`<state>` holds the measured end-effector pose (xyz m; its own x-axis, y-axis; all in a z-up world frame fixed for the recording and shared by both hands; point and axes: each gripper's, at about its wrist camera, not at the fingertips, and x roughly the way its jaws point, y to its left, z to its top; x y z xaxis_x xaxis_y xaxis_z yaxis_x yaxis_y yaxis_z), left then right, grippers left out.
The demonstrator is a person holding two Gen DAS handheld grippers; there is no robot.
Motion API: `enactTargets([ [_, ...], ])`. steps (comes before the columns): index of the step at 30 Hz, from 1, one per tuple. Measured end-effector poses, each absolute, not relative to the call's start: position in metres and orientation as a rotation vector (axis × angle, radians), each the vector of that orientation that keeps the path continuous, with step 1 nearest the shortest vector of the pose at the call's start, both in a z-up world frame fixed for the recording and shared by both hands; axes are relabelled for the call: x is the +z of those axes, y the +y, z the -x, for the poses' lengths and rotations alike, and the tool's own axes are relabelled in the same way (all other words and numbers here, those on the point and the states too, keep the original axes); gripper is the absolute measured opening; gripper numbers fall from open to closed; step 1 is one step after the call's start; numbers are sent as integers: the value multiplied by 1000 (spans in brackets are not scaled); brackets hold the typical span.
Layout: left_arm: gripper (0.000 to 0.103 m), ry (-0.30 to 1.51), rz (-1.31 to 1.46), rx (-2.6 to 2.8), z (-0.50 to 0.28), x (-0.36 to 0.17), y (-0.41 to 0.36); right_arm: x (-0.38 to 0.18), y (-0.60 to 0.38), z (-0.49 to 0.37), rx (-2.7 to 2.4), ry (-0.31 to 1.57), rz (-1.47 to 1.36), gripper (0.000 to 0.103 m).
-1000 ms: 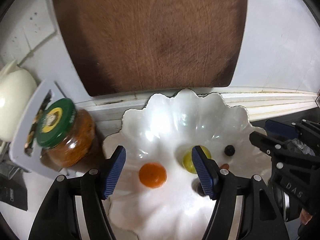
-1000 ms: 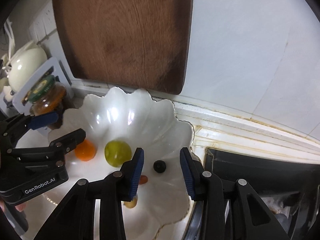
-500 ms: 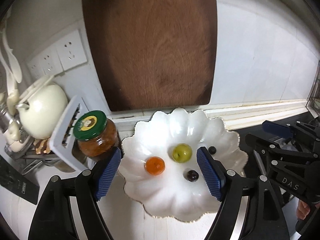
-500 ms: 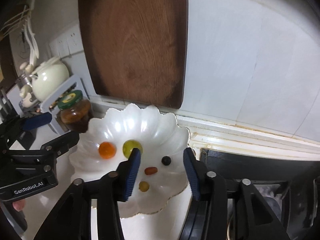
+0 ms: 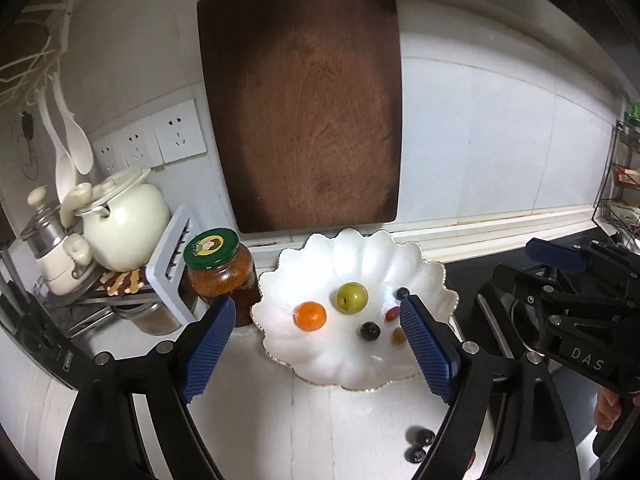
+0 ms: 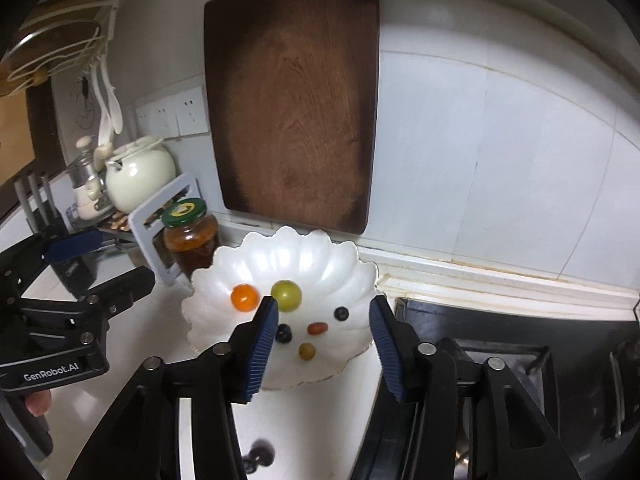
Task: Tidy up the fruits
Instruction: 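Withdraw both tools from the bowl back toward the remaining fruits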
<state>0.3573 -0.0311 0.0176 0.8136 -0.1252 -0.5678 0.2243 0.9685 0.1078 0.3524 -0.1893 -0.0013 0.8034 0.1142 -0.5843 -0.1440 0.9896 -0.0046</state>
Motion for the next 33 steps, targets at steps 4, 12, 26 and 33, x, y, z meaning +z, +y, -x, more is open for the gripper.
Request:
enactTargets([
  [4,86,569,-179,-193,-336,22,-28,2,-187,-330,126,600,64,53],
  [12,86,560,-188,-226,-297,19,-24,4,-186,-291,116,571,78,53],
  [26,86,585,-175,-228,-253,-3,-27,-15,-191,-250,129,592,80,53],
  [33,86,622,-157,-243,-246,-19,-35,-33,-198,-244,156,630,75,53],
])
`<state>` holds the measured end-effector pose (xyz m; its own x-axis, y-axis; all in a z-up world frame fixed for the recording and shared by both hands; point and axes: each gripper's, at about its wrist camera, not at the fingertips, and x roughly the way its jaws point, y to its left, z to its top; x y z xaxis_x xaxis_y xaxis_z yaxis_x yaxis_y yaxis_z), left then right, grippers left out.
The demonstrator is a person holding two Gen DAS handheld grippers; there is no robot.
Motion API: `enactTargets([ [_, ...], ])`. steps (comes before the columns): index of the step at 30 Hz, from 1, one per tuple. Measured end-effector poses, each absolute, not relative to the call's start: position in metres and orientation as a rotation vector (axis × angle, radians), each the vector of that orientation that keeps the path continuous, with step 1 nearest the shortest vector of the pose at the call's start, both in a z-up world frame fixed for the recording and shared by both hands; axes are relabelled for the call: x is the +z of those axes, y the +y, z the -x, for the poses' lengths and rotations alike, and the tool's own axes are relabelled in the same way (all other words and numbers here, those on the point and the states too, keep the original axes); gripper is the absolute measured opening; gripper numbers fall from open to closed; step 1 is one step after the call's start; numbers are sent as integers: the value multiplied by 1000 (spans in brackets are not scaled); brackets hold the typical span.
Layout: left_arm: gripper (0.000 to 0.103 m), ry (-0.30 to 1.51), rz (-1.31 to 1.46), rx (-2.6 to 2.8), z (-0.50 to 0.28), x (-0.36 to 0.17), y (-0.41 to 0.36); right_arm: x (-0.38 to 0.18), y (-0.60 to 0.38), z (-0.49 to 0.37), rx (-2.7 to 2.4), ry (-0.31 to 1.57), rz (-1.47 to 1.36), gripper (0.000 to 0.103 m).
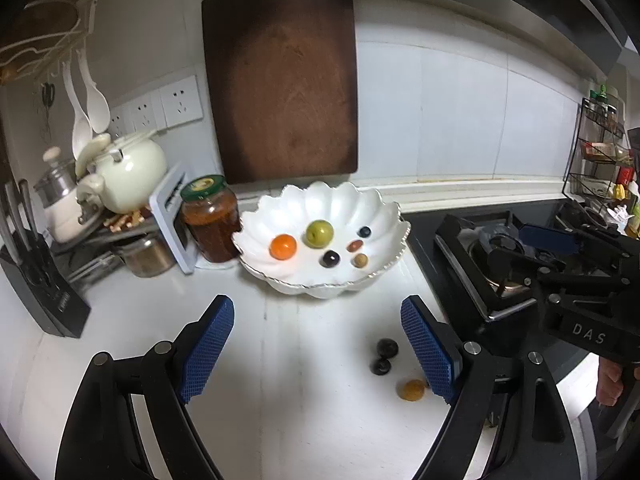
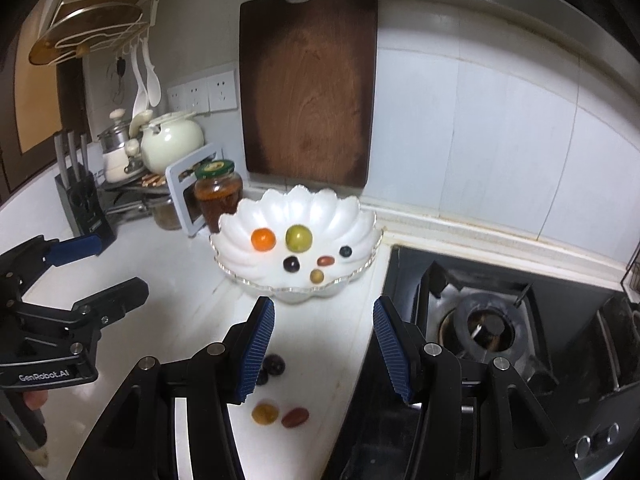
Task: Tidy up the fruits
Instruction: 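Withdraw both tools from the bowl back toward the remaining fruits, then move the left tool to the brown round fruit while the right tool approaches the red date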
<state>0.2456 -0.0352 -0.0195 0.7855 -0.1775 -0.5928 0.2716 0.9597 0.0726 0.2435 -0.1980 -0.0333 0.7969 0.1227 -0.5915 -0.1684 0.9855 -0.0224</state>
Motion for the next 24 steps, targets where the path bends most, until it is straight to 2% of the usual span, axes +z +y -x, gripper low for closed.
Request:
enactTargets([
  [17,85,673,-215,-292,-221,-66,-65,-89,-208,-237,289,772,135,53],
  [24,80,719,-244,-339,-218,-96,-75,-117,-207,-238,359,835,170,53],
])
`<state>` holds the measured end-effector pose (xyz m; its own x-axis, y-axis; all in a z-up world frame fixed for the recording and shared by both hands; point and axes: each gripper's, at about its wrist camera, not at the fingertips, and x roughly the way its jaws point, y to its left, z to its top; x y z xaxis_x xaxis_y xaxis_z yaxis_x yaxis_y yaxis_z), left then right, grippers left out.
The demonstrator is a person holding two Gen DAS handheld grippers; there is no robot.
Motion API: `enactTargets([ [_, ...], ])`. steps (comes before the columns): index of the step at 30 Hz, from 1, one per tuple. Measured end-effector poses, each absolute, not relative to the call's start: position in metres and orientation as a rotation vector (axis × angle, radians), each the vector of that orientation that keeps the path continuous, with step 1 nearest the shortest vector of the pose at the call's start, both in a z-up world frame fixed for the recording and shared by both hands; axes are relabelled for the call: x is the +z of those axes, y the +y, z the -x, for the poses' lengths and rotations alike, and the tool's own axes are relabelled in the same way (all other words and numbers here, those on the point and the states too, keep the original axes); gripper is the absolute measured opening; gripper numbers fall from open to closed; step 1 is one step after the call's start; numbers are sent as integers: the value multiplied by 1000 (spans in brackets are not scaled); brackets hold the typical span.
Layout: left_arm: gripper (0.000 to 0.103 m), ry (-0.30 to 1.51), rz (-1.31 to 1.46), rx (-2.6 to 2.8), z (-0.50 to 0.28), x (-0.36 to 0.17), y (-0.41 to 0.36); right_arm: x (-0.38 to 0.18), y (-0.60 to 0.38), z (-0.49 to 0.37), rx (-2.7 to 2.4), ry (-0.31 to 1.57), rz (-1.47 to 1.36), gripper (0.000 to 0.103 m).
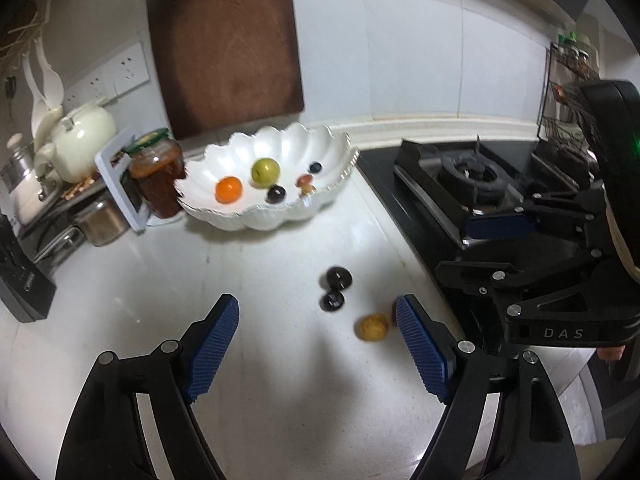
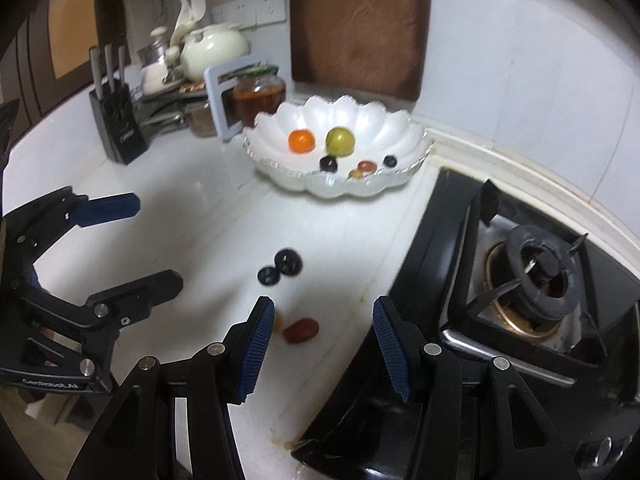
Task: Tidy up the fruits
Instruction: 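Move the left tool to the brown round fruit while the right tool approaches the red date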
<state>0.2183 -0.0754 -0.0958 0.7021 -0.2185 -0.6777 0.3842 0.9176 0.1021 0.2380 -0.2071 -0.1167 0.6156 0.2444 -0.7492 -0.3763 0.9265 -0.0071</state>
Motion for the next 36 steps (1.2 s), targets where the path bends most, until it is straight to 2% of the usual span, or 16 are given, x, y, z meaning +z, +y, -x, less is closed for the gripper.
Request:
enactTargets([
  [14,68,756,-358,-433,-219,-141,-94,-155,-200,-247,473,892,274,52],
  [20,57,755,-404,-475,-222,-154,-100,-166,-194,-249,521,887,342,52],
  [36,50,777,-423,-576,-239,-176,-107,-182,-185,-260,611,901,408,47],
])
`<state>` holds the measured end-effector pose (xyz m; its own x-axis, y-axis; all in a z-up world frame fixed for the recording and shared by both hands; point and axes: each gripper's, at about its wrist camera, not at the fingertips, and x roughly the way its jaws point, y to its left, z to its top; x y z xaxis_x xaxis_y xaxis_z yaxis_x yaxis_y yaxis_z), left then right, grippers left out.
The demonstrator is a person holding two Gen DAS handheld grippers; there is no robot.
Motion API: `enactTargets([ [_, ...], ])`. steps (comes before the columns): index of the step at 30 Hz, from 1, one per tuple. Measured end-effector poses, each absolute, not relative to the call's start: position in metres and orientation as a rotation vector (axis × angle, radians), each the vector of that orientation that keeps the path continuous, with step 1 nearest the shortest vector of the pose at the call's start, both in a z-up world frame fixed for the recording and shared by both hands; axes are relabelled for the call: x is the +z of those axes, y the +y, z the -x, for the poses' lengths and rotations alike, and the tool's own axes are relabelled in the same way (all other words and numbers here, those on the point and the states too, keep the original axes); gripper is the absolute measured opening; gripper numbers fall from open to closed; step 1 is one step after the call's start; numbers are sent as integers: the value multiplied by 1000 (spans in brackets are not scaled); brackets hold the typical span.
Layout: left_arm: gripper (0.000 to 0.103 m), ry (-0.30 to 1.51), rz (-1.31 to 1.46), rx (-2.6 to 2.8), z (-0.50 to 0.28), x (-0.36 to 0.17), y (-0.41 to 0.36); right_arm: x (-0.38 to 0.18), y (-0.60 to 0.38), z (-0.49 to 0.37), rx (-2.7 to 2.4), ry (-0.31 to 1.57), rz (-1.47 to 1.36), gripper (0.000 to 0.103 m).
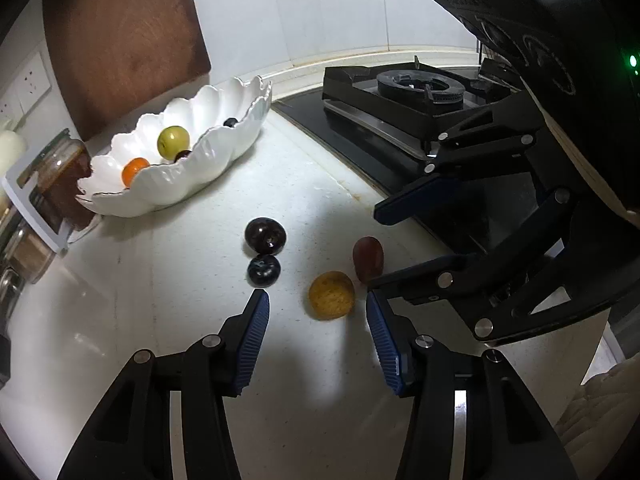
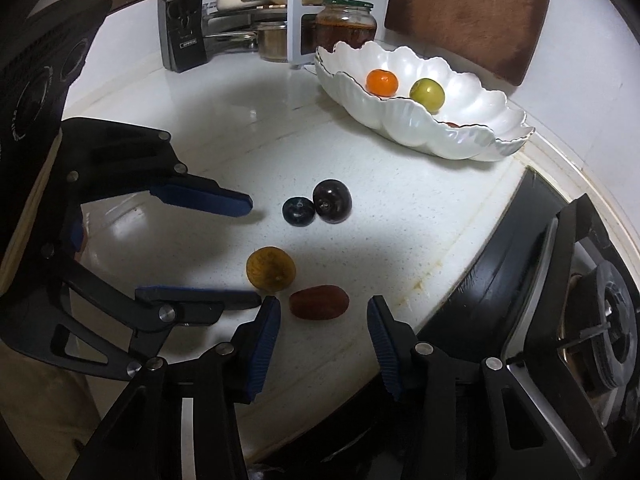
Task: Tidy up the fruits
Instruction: 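Move the left tool to the brown round fruit while the right tool approaches the red date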
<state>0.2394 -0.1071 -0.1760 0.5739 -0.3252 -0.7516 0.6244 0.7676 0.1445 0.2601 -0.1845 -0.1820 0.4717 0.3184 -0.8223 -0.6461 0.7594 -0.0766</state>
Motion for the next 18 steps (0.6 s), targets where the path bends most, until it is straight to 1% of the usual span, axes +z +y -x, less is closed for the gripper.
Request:
enactTargets([
  [3,47,787,-423,-586,-242,-180,-109,-183,-183,-262,616,893,416,46],
  [5,47,794,-418,-590,-244,-181,-109,-184,-184,-264,623,898,409,44],
  [10,43,805,-414,-601,-248,-184,-111,-189,-185,-270,639,912,394,39],
  [12,36,813,-408,-604,-249,-185,-110,-190,-185,-271,647,918,383,35],
  [13,35,817,-403,-608,-250,-185,-110,-190,-185,-272,652,920,377,33],
  [16,26,818,-392,-613,-251,-186,-110,-191,-185,-273,654,919,365,31],
  [18,26,817,-388,-606,-251,-186,-110,-191,-186,-273,652,922,347,31],
])
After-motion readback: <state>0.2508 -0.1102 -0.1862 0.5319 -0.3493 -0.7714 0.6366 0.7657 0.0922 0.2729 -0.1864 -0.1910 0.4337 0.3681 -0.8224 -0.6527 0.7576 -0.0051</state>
